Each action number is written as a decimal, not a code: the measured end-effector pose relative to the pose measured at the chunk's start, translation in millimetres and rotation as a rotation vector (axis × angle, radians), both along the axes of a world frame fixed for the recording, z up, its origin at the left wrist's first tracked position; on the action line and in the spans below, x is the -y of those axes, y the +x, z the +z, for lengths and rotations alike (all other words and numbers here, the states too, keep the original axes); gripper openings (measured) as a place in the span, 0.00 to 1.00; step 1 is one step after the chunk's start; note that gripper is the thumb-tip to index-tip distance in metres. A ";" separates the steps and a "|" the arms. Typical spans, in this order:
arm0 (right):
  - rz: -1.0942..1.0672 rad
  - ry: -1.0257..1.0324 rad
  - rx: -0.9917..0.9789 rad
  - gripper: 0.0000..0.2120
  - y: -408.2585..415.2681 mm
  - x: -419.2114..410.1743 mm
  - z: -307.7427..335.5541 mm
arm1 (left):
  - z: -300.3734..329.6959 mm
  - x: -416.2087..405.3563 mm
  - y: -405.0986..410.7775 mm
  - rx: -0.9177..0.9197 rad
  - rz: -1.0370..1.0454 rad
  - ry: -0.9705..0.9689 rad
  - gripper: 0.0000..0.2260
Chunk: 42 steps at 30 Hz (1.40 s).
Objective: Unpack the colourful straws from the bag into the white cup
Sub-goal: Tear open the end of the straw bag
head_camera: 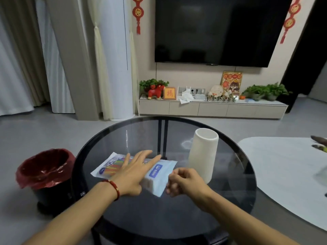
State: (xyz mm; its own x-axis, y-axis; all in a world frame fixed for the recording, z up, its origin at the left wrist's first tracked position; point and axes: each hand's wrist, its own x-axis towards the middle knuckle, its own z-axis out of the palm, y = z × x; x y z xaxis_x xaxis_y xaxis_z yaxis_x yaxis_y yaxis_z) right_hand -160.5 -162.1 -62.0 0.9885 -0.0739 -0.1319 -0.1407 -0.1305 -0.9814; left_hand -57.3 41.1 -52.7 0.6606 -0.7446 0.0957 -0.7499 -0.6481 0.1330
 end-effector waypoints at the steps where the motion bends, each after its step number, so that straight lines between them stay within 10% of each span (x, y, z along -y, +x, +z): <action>1: -0.012 0.031 0.012 0.08 3.2 1.0 1.1 | 2.3 6.1 -3.6 -0.085 -0.014 -0.171 0.45; 6: -0.043 0.192 0.056 0.09 24.7 7.8 -14.3 | 2.2 38.0 -9.8 -0.358 0.072 -0.704 0.14; 19: 0.056 0.618 0.042 0.05 37.3 -1.0 -27.4 | -7.9 44.9 -12.2 -0.163 0.195 -0.791 0.13; 31: -0.086 -0.139 0.135 0.08 48.3 -18.8 -23.5 | -6.8 34.2 -6.1 -0.121 0.246 -0.465 0.06; 42: 0.005 -0.054 -0.029 0.15 50.8 -28.4 -22.8 | -7.6 40.2 -12.3 -0.143 0.329 -0.507 0.07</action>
